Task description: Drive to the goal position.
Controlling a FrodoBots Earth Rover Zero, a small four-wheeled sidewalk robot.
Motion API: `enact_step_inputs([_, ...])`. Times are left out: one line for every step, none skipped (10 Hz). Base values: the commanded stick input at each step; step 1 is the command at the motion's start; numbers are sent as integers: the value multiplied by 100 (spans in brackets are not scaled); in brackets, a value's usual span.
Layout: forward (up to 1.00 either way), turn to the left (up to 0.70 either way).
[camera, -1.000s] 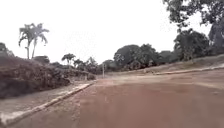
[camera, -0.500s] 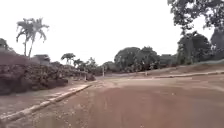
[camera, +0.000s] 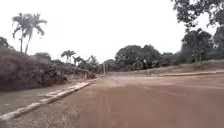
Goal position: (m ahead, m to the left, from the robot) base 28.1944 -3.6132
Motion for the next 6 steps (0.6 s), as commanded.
enact_step_inputs([85, -27])
enact_step_inputs([85, -27])
enact_step_inputs([85, -27])
enact_step_inputs([85, -27])
enact_step_inputs([85, -27])
enact_step_inputs([85, -27])
